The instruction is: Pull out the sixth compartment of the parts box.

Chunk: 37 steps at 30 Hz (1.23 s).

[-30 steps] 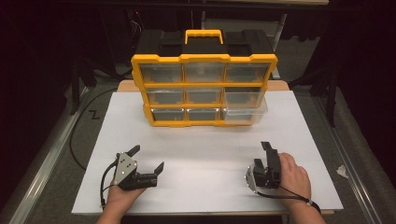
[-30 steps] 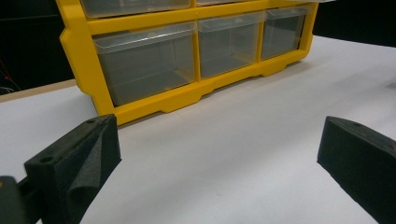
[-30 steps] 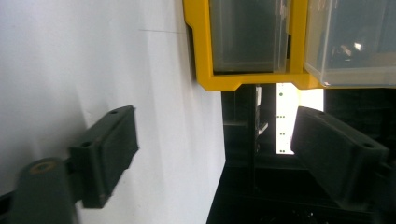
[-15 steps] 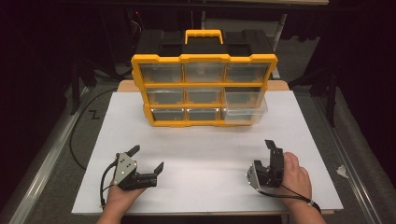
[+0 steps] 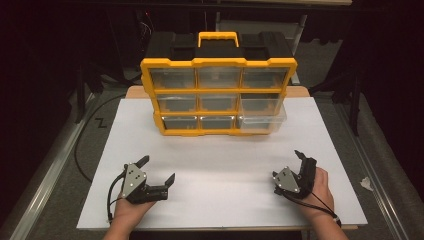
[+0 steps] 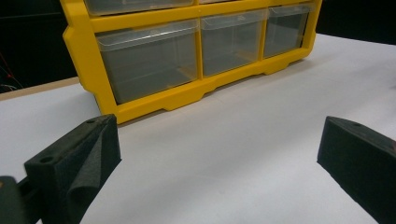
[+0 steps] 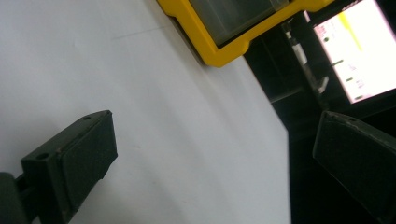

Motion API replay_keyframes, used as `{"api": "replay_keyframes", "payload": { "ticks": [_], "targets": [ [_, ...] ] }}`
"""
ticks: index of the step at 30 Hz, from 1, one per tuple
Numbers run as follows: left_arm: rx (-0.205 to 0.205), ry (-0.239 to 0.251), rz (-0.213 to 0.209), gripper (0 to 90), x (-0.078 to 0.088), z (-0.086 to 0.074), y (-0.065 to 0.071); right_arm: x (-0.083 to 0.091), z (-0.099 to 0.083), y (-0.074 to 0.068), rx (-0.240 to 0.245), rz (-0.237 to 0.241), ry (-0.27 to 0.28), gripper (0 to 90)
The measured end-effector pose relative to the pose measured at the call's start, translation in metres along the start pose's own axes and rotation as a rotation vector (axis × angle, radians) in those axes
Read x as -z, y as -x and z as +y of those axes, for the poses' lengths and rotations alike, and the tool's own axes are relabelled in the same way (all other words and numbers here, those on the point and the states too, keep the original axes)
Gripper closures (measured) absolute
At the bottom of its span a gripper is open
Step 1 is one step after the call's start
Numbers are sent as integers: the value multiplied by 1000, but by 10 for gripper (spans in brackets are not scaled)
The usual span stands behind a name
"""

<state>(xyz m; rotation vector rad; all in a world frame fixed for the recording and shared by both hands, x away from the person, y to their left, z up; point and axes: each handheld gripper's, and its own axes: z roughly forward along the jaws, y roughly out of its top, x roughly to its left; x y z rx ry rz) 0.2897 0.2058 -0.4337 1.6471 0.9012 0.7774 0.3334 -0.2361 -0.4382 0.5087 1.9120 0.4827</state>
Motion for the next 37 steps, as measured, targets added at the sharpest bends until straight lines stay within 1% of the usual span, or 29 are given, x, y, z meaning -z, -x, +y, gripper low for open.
{"api": "replay_keyframes", "payload": {
  "ticks": [1, 2, 3, 4, 5, 6, 7, 8, 9, 10, 11, 12, 13, 14, 16, 17, 18, 19, 20, 21, 22, 23, 24, 25, 27, 28, 32, 33, 37],
  "targets": [
    [0, 0, 0, 2, 0, 0, 0, 0, 0, 1, -20, 14, 5, 11],
    [0, -1, -1, 2, 0, 0, 0, 0, 0, 1, -56, 28, 6, 11],
    [0, -1, -1, 2, 0, 0, 0, 0, 0, 1, -56, 28, 6, 11],
    [-1, -1, -1, 2, 0, 0, 0, 0, 0, 3, -130, 64, 15, 11],
    [-1, -1, -1, 2, 0, 0, 0, 0, 0, 3, -130, 64, 15, 11],
    [-2, -1, 0, 2, 0, 0, 0, 0, -1, 3, -168, 80, 19, 11],
    [-1, -2, 1, 2, 0, 0, 0, 1, -1, 5, -250, 114, 24, 11],
    [-1, -2, 1, 2, -1, 0, 0, 1, -1, 6, -284, 128, 27, 11],
    [-1, -2, 1, 2, -1, 0, 0, 1, -1, 6, -284, 128, 27, 11],
    [-1, -1, 1, 2, -1, 0, 0, 1, -1, 7, -318, 144, 31, 11],
    [-1, -1, 1, 2, -1, 0, 0, 1, -2, 9, -379, 169, 39, 11],
    [-1, -1, 1, 2, -1, 0, 0, 1, -2, 9, -379, 169, 39, 11],
    [-1, -1, 1, 2, -1, 0, 0, 2, -3, 11, -439, 192, 51, 11],
    [-1, -2, 0, 2, -1, 0, 0, 2, -3, 11, -439, 192, 51, 11],
    [1, -3, 0, 2, -1, 0, -1, 3, -3, 13, -498, 212, 68, 11],
    [1, -3, 0, 2, -1, 0, -1, 4, -3, 14, -517, 218, 72, 11],
    [2, -5, 1, 2, -1, 0, -1, 6, -2, 16, -574, 230, 89, 11],
    [2, -5, 1, 2, -1, 0, -1, 6, -2, 16, -574, 230, 89, 11],
    [4, -6, 1, 2, -1, 0, -1, 8, -2, 17, -633, 249, 111, 11],
    [4, -6, 1, 2, -1, 0, -1, 8, -2, 17, -633, 249, 111, 11],
    [5, -6, 1, 2, -1, 0, -1, 8, -2, 19, -659, 262, 125, 12],
    [6, -6, 0, 2, -1, 0, -1, 10, -3, 20, -732, 299, 144, 12],
    [7, -7, 0, 2, -1, 0, -1, 9, -3, 21, -756, 308, 150, 12],
    [7, -7, 0, 2, -1, 0, -1, 9, -3, 21, -756, 308, 150, 12],
    [8, -6, 0, 2, -1, 0, -1, 9, -5, 22, -787, 316, 157, 12],
    [8, -6, 0, 2, -1, 0, -1, 8, -7, 22, -799, 312, 150, 13],
    [10, -5, 1, 2, -1, 0, -2, 6, -8, 22, -801, 312, 143, 13],
    [11, -5, 1, 2, -1, 0, -2, 6, -8, 21, -796, 312, 135, 13],
    [11, -4, 1, 2, -1, 0, -2, 5, -8, 20, -786, 313, 135, 13]
  ]
}}
